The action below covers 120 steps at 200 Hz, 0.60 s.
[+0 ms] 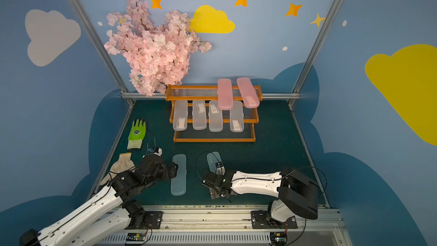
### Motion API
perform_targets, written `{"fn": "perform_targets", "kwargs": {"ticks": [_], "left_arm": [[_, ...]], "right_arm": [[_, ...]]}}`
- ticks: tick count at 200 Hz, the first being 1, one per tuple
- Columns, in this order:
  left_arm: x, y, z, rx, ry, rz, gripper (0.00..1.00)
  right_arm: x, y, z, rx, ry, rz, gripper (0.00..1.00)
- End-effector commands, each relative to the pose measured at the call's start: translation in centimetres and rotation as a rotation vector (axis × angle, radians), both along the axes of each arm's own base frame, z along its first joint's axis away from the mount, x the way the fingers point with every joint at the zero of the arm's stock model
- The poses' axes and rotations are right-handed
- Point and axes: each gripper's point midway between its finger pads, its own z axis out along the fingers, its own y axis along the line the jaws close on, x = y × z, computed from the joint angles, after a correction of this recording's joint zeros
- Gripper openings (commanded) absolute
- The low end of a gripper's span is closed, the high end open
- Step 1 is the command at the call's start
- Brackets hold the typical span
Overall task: Place the pencil cases on the shelf according to color
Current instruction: Pick up the pencil case from the center of the board.
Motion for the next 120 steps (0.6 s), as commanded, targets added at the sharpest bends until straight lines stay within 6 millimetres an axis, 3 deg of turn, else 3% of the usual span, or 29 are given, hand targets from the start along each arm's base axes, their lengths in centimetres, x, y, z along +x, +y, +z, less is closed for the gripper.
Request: {"fn": "perform_targets", "kwargs": {"ticks": [1,48,84,120], "left_arm": [[-0.2,1.1,-0.2,0.035,-0.006,0.034,1.00],[0.2,0.6,-0.6,0.035,0.013,0.034,1.00],[0.5,0.2,-1.0,0.037,0.031,0.030,1.00],[0.8,-0.4,0.3,0.010,0.022,0.027,1.00]], "right_arm": [[0.6,-0.2,-0.1,0.030,0.000,-0.022,0.99],[0.6,-0.4,-1.7,-0.015,0.040,-0.022,0.97],[0.8,-0.1,-2.3,-0.042,0.053,-0.011,0.87],[1.2,-1.6,-0.3,-0.087,-0.048,-0.045,0.74]]}}
